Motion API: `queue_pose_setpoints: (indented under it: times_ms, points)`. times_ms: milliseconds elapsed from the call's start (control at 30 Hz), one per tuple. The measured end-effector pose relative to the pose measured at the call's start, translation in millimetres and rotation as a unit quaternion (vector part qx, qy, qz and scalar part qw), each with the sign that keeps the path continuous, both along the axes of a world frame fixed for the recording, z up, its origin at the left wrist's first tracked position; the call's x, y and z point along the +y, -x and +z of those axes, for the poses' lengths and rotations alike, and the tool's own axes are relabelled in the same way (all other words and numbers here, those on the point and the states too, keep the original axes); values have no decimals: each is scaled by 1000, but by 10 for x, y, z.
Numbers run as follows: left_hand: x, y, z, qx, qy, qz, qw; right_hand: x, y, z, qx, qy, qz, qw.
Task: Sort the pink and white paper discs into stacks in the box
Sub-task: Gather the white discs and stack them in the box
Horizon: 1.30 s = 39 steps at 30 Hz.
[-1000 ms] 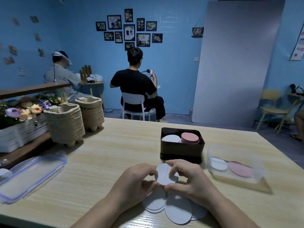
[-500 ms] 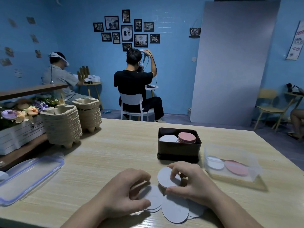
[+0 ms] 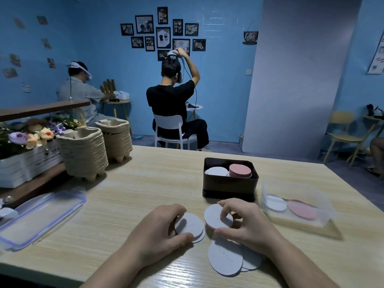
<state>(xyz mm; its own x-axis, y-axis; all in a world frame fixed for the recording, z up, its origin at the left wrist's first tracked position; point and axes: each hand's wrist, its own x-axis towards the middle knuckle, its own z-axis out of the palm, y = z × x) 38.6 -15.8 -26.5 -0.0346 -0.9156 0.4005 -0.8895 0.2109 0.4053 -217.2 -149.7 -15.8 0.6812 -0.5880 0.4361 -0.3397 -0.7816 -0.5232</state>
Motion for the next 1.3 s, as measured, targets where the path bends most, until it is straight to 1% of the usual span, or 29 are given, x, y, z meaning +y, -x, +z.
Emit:
queue_pose_setpoints:
  times_ms: [100,200,367,600,633,700,767,833,1167,1300]
  points:
    - [17,8,34,41,41,25,998,-16,2,-15,0,-6,-6,1000]
    - [17,27,56,47,66,36,996,-14,-22,-26,7,-2,-3,1000]
    - [-14,86,37,-15,55,18,998,40,-88,-20,-7,-27,30,999]
    - [-147,243,46,-57,54,-5,997,32,-127,-22,-1,-5,69,998]
    - [-154,248,38,-54,50,-8,997,33,-116,-20,-5,-8,70,998]
    - [-138,221,33,-17,44,-8,999,37,-95,-13,-20,-23,66,997]
    - [-115,187,35,23,46,-4,999,29,-82,-8,-29,-11,51,998]
    - [-112,176,35,43,50,-6,998,26,-76,4,-39,-5,42,998]
    - [-173,199,-5,10,53,-18,998,72,-161,8,-29,-8,70,997]
    - [-169,201,-12,15,47,-25,998,80,-157,31,-43,0,69,997]
